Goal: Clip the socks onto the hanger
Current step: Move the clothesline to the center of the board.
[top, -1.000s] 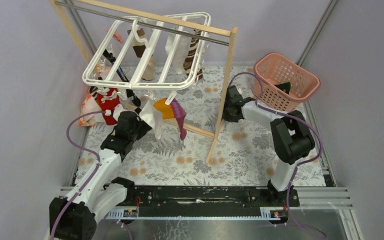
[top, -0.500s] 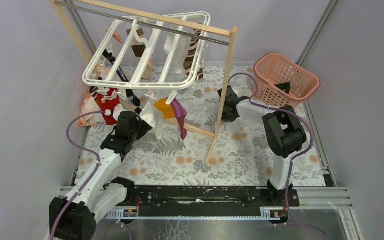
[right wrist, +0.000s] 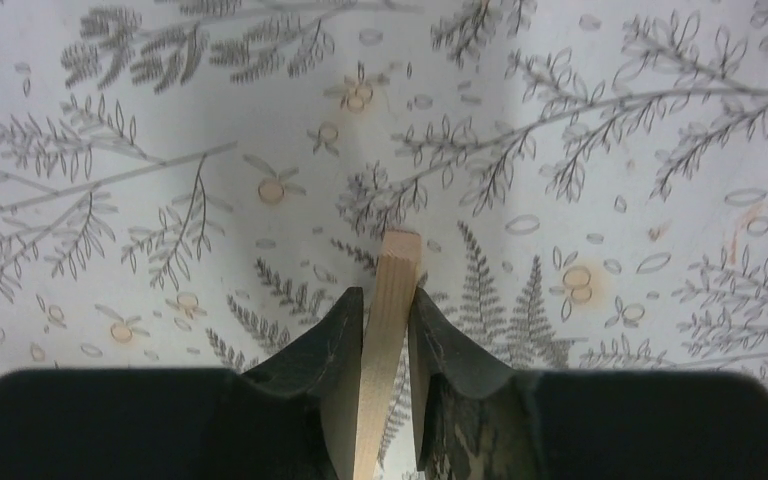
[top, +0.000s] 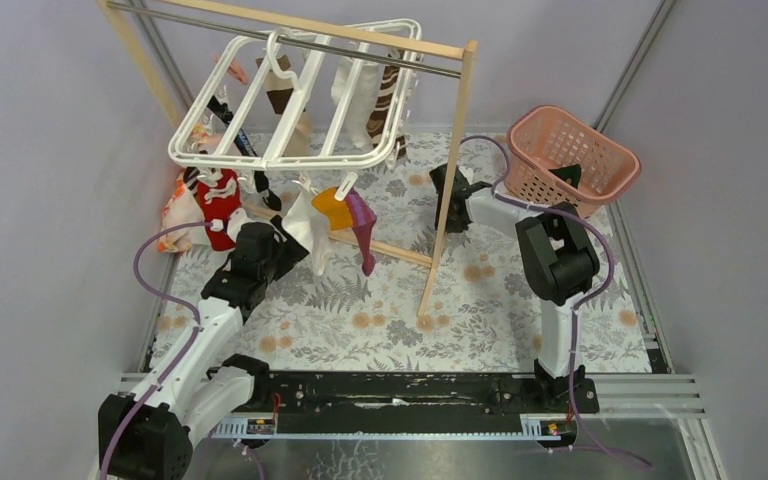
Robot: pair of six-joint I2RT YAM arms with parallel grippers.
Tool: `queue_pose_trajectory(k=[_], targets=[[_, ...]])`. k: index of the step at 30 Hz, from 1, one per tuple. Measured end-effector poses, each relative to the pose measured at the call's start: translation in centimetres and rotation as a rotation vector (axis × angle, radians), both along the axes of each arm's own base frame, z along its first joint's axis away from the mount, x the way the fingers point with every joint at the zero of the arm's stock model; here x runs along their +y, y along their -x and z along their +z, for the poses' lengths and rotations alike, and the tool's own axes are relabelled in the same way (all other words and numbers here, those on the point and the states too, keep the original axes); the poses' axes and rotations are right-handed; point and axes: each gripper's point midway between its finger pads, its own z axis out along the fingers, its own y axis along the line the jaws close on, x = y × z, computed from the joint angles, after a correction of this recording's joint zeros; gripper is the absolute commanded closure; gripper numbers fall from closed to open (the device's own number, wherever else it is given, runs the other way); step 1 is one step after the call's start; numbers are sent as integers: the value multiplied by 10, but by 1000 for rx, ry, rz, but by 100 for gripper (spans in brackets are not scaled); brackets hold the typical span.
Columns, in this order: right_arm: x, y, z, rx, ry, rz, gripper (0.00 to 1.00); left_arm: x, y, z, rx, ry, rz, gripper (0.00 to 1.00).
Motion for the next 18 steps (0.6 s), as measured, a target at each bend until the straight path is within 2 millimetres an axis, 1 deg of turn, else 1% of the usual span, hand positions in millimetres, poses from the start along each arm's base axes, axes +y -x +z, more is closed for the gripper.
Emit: queue_pose_trajectory(k=[4, 9, 13, 14, 15, 16, 17, 18], targets=[[-5, -18, 0, -10, -4, -20, 82, 0, 0, 0, 0, 0, 0, 1], [-13, -40, 0, -27, -34, -45, 83, -1, 0, 0, 1, 3, -6, 1], [-20, -56, 1, -41, -41, -54, 78, -2, 1, 0, 3, 5, -10, 1], [-20, -58, 1, -41, -43, -53, 74, -2, 1, 0, 3, 5, -10, 1], [-21, -60, 2, -44, -43, -52, 67, -2, 1, 0, 3, 4, -10, 1], [-21, -62, 1, -44, -44, -51, 57, -2, 1, -1, 4, 4, -11, 1], [-22, -63, 2, -46, -42, -49, 49, -2, 1, -1, 4, 4, -11, 1], [-23, -64, 2, -53, -39, -50, 44, -2, 1, -1, 4, 4, -12, 1]])
